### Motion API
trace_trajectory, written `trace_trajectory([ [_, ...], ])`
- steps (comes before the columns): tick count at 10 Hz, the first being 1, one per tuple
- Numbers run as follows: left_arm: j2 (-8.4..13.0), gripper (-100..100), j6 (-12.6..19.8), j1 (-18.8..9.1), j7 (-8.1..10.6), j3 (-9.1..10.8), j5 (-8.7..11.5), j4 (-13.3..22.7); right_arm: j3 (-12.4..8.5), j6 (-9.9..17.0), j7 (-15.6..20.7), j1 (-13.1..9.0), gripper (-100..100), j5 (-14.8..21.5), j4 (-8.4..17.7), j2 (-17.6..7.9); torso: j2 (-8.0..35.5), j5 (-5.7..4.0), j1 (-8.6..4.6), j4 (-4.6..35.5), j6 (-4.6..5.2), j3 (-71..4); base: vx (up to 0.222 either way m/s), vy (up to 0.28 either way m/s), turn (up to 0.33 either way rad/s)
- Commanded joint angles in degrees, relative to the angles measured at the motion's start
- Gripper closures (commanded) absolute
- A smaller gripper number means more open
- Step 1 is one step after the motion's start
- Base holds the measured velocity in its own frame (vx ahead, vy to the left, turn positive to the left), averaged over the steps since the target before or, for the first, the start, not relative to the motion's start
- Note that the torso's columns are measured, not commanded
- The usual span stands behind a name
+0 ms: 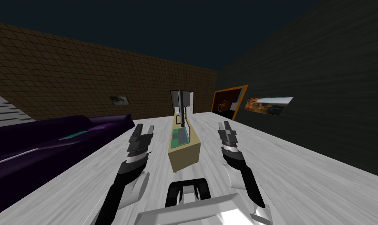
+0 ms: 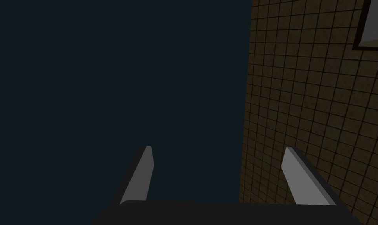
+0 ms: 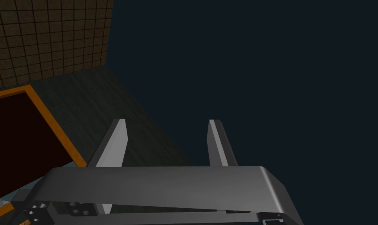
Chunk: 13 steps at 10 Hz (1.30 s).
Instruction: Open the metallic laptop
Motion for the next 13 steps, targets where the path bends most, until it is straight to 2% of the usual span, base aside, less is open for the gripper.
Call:
trace_trajectory([
  [1, 0.00, 0, 0.00, 0.00, 0.00, 0.00, 0.00, 0.00, 0.00, 0.00, 0.00, 0.00, 0, 0.00, 0.00, 0.00, 4.23, 0.00, 0.00, 4.23, 0.00, -8.46, 0.000, 0.000, 0.000],
  [2, 0.00, 0, 0.00, 0.00, 0.00, 0.00, 0.00, 0.00, 0.00, 0.00, 0.00, 0.00, 0, 0.00, 0.00, 0.00, 8.46, 0.00, 0.00, 8.46, 0.00, -16.91, 0.000, 0.000, 0.000],
  [3, 1.59, -100, 0.40, 0.06, -0.16, 0.18, -0.19, 0.14, 0.00, 0.00, 0.00, 0.00, 0, 0.00, 0.00, 0.00, 12.69, 0.00, 0.00, 12.69, 0.00, -25.38, 0.013, -0.024, 0.008],
  [5, 3.51, -100, 1.28, 0.20, -0.52, 0.57, -0.62, 0.46, 0.00, 0.00, 0.00, 0.01, 0, 0.00, 0.03, 0.01, 15.10, -0.03, -0.10, 15.12, 0.00, -30.47, 0.027, -0.058, 0.017],
  [6, 4.89, -100, 2.53, 0.40, -1.03, 1.13, -1.23, 0.91, 0.01, 0.00, 0.00, 0.01, 0, 0.00, 0.03, 0.01, 15.23, -0.04, -0.13, 15.28, 0.00, -30.74, 0.055, -0.139, 0.035],
  [8, 6.20, -100, 4.86, 0.76, -1.98, 2.18, -2.37, 1.75, 0.02, 0.00, 0.00, 0.01, 0, 0.00, 0.02, 0.02, 15.28, -0.07, -0.23, 15.34, 0.01, -30.80, 0.080, -0.195, 0.042],
  [13, 8.01, -100, 10.79, 1.66, -4.37, 4.82, -5.23, 4.01, 0.02, 0.00, 0.00, 0.01, 0, 0.00, 0.02, 0.02, 15.39, 0.05, 0.20, 15.38, 0.00, -30.74, 0.072, -0.206, 0.041],
])
